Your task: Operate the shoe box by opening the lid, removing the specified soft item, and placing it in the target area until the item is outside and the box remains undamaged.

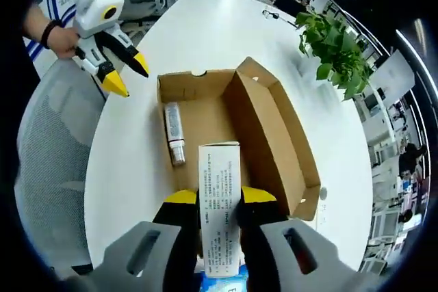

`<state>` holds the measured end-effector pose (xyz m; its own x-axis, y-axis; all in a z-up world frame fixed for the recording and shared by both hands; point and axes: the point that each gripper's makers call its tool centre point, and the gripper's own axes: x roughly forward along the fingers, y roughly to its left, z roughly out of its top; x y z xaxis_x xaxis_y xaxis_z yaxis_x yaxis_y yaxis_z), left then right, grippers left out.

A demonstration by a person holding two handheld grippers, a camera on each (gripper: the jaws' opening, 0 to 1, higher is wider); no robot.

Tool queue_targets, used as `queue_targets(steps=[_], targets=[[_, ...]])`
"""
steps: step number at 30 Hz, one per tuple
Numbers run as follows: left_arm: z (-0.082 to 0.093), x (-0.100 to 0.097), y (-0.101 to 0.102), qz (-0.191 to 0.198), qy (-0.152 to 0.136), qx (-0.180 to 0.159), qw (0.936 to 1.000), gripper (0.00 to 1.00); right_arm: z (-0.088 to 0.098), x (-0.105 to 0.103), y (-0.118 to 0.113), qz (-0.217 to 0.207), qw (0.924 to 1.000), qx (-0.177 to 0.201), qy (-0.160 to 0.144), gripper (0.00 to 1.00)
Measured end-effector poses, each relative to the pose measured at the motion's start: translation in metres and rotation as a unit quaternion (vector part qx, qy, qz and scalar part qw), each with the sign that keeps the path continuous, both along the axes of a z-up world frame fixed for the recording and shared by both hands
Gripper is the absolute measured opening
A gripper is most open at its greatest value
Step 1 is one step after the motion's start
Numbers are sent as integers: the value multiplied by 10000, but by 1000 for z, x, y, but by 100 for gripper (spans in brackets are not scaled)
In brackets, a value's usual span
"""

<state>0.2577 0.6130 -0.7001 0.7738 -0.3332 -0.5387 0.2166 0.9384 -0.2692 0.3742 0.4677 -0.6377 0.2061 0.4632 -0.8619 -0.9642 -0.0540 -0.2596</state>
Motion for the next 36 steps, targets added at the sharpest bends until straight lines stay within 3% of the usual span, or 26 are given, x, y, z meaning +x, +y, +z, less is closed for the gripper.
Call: queue_targets(steps=[7, 18, 26, 31, 36], targets=[[-2, -1, -1, -21, 47, 40, 10000, 35, 5, 0, -20, -127, 9999, 25, -47, 19], [-1, -1, 2, 41, 50, 65, 10000, 35, -10, -8, -68, -653, 9978, 25, 106, 19], [-2, 0, 6, 119, 61, 66, 9999, 35, -24, -9, -129, -1225, 9922, -112, 197, 19], [-1, -1, 4, 115, 66, 90, 9999, 35, -28, -13, -177, -1784, 9834, -123, 309, 19], [2, -4, 3, 156, 80, 108, 9998, 35, -30, -19, -211, -2174, 9753, -138, 369, 19]])
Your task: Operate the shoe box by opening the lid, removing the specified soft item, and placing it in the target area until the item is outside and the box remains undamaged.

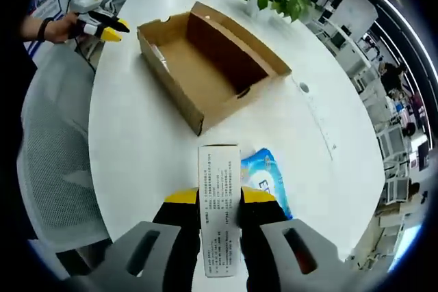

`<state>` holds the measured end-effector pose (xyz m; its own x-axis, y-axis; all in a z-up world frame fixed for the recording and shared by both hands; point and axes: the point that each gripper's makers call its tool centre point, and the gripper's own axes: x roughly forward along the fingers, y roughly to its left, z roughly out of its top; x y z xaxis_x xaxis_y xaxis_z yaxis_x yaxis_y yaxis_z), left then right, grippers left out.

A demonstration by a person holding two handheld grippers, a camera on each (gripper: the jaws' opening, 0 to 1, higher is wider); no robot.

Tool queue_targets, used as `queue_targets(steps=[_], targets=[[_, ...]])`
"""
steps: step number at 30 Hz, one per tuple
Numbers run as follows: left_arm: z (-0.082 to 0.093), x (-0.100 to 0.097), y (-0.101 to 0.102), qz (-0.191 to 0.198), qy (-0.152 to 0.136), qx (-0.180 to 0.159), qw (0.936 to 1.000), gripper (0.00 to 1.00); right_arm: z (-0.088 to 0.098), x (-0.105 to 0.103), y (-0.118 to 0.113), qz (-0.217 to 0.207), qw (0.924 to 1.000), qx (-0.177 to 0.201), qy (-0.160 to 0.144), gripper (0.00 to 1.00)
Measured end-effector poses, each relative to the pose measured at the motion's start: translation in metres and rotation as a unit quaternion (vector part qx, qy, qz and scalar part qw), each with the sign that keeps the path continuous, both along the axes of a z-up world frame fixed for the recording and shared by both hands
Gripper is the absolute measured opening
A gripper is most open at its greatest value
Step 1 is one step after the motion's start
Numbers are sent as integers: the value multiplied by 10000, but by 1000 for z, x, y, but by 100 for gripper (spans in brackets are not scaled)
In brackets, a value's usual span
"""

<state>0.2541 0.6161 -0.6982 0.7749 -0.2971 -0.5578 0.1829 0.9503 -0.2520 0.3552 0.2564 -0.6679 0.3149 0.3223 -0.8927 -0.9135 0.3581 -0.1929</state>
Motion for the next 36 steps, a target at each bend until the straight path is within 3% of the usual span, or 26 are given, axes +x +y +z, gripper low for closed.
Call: queue_targets(steps=[8, 18, 26, 36], targets=[[-1, -1, 0, -12, 23, 53, 10000, 35, -10, -12, -50, -680, 9976, 0, 133, 19], [0, -2, 2, 58, 20, 133, 9999, 35, -21, -19, -79, -1032, 9944, -24, 246, 19], [1, -3, 4, 127, 50, 192, 9997, 35, -18, -6, -90, -1109, 9936, -7, 212, 19], [-2, -2, 6, 136, 106, 263, 9995, 35, -6, 24, -104, -1111, 9937, -72, 87, 19]])
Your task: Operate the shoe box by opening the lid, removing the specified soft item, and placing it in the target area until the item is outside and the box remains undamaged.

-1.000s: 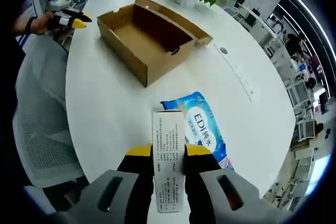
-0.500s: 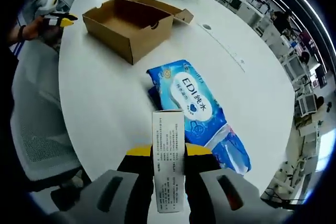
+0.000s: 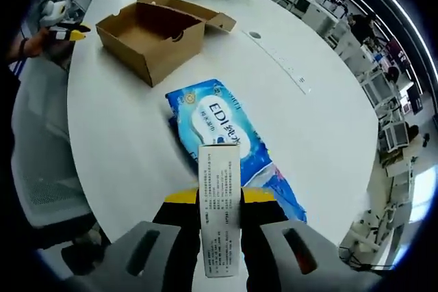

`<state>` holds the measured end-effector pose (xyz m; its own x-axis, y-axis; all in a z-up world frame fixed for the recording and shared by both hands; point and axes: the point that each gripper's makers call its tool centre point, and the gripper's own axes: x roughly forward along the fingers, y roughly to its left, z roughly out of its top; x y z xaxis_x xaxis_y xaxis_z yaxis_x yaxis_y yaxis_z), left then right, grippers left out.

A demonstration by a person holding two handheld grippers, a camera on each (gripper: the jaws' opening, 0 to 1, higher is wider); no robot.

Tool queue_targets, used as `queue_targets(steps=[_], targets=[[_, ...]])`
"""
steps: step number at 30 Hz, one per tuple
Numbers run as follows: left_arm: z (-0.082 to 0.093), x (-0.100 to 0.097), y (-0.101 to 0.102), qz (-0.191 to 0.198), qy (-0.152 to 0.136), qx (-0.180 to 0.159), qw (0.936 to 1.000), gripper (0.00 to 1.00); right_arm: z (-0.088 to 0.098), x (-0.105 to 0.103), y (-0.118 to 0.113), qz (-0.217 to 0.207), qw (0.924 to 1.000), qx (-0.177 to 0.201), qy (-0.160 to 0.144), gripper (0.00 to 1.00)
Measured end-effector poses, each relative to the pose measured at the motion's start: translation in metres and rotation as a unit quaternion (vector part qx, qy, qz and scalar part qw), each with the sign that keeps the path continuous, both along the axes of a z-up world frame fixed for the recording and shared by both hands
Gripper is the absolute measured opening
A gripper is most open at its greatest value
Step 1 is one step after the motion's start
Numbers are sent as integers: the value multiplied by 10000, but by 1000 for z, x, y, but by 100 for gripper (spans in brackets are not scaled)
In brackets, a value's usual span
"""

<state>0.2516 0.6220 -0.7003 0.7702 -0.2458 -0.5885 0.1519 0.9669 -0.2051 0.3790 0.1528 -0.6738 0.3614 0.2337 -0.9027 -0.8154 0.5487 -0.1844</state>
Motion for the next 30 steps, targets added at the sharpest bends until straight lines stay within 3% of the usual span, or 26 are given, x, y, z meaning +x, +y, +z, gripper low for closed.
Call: queue_targets(steps=[9, 19, 27, 30], targets=[[-3, -1, 3, 28, 55, 65, 10000, 35, 6, 36, -10, 24, 9999, -116, -77, 19], [-9, 1, 5, -7, 138, 189, 9997, 35, 8, 74, -16, 406, 9977, -509, -189, 19], [-11, 2, 8, 19, 170, 168, 9997, 35, -1, 99, -21, 813, 9923, -900, -236, 19], [-11, 3, 9, 51, 183, 163, 9997, 35, -7, 105, -25, 1077, 9870, -1165, -248, 19]])
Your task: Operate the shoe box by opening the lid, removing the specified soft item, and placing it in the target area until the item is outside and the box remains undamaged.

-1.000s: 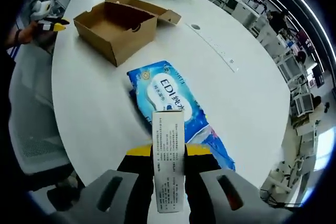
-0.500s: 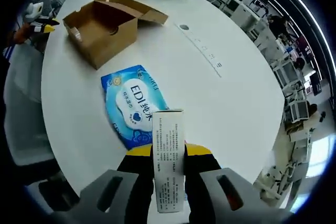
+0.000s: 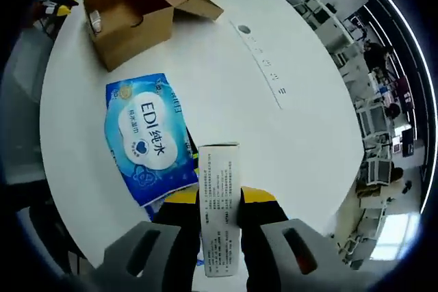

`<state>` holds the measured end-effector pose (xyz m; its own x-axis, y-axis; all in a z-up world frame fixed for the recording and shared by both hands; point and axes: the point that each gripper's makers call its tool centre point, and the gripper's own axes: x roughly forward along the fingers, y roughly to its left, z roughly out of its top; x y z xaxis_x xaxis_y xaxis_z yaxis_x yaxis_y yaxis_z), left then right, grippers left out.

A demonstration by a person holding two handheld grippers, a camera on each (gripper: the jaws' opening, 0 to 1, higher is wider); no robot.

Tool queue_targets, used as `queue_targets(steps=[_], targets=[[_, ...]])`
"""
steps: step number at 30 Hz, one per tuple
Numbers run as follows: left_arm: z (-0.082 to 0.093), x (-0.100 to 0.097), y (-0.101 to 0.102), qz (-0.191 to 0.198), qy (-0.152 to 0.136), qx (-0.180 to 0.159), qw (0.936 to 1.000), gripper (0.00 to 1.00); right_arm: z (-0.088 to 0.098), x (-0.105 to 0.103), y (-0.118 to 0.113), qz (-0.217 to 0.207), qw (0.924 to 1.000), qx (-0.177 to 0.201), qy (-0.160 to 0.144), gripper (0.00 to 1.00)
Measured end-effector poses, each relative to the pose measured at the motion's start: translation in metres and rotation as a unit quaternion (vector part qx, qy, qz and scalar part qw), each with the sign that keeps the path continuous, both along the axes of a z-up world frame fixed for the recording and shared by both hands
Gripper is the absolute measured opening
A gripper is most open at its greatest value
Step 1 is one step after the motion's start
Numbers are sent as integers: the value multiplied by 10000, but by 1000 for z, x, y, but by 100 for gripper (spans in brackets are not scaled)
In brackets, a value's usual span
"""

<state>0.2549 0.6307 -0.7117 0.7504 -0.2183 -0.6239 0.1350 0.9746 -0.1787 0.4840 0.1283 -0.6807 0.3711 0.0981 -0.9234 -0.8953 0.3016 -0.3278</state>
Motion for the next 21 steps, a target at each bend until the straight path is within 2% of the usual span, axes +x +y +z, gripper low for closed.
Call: queue_targets(steps=[10, 19, 20, 21], targets=[[1, 2, 1, 65, -53, -42, 10000, 36, -17, 15, 0, 333, 9990, -286, 9, 19], [-2, 1, 6, 203, 16, -17, 9998, 36, -37, 22, 1, 621, 9966, -539, 69, 19], [-2, 1, 6, 207, 21, -18, 9998, 36, -39, 21, 1, 723, 9954, -623, 87, 19], [-2, 1, 6, 209, 26, -15, 9998, 36, -42, 20, 1, 1029, 9914, -807, 90, 19]])
